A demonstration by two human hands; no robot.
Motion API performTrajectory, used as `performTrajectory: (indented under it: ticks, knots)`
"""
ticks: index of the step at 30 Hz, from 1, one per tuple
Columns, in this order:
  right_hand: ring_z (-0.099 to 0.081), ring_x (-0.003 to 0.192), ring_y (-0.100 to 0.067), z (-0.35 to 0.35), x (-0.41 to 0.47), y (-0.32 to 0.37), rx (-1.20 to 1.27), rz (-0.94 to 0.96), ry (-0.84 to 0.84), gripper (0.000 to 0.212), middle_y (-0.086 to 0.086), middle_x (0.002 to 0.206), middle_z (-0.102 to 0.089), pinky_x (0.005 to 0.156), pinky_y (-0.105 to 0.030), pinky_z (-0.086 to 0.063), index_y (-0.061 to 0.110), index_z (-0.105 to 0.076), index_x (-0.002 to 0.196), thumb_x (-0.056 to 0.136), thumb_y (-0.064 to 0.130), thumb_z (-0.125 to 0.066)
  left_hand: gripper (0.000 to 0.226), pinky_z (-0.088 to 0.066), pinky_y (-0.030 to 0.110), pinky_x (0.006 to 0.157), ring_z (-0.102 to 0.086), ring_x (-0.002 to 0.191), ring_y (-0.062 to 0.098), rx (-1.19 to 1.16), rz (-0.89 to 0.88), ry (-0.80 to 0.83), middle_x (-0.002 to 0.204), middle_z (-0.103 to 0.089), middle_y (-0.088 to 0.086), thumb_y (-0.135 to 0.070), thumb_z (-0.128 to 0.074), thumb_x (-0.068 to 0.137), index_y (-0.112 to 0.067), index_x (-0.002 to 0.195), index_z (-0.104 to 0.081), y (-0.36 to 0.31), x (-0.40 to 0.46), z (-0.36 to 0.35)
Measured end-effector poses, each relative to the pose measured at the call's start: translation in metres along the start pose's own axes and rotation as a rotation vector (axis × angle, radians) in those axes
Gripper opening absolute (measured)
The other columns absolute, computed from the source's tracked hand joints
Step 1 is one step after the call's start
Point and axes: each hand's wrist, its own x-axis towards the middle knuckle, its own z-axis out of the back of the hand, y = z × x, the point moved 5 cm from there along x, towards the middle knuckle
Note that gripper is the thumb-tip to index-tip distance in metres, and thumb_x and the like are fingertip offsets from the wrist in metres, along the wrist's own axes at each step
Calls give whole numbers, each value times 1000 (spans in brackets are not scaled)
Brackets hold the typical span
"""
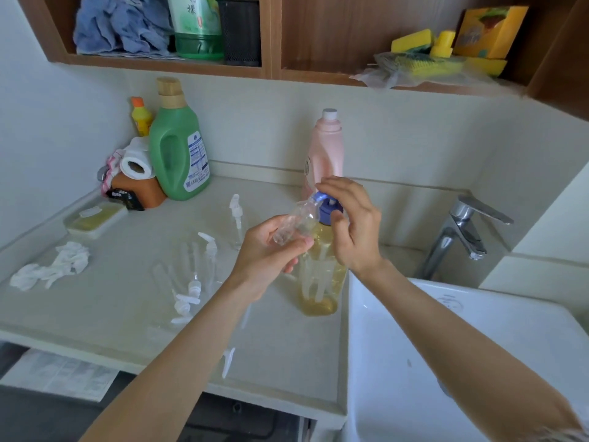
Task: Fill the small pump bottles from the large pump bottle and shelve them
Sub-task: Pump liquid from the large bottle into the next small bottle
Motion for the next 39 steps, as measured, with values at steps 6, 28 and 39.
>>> performTrajectory:
  ticks: [6,28,39]
  knots:
    - [-55,109,-19,-5,-7,0,-77,22,24,38,-13,108,-66,98,-27,-40,-2,-68,102,79,11,-40,21,-39,20,46,-47,49,10,0,20,4,66,-60,-11,-3,-71,81,-18,95,-68,10,0,1]
    - [-52,113,-23,-6,-15,-2,-184,42,85,47,-6,117,-60,97,-34,-34,8,-62,113,99,40,-32,12,-38,20,46,-45,50,12,40,79,18,60,-58,-10,-5,-71,82,-14,88,-67,6,1,2]
    - [-56,111,-24,3,8,0,-54,29,58,38,-10,112,-62,97,-32,-44,-2,-67,110,95,18,-38,14,-39,21,47,-46,51,13,20,25,19,74,-57,2,-4,-71,81,-9,93,-66,-4,8,-1]
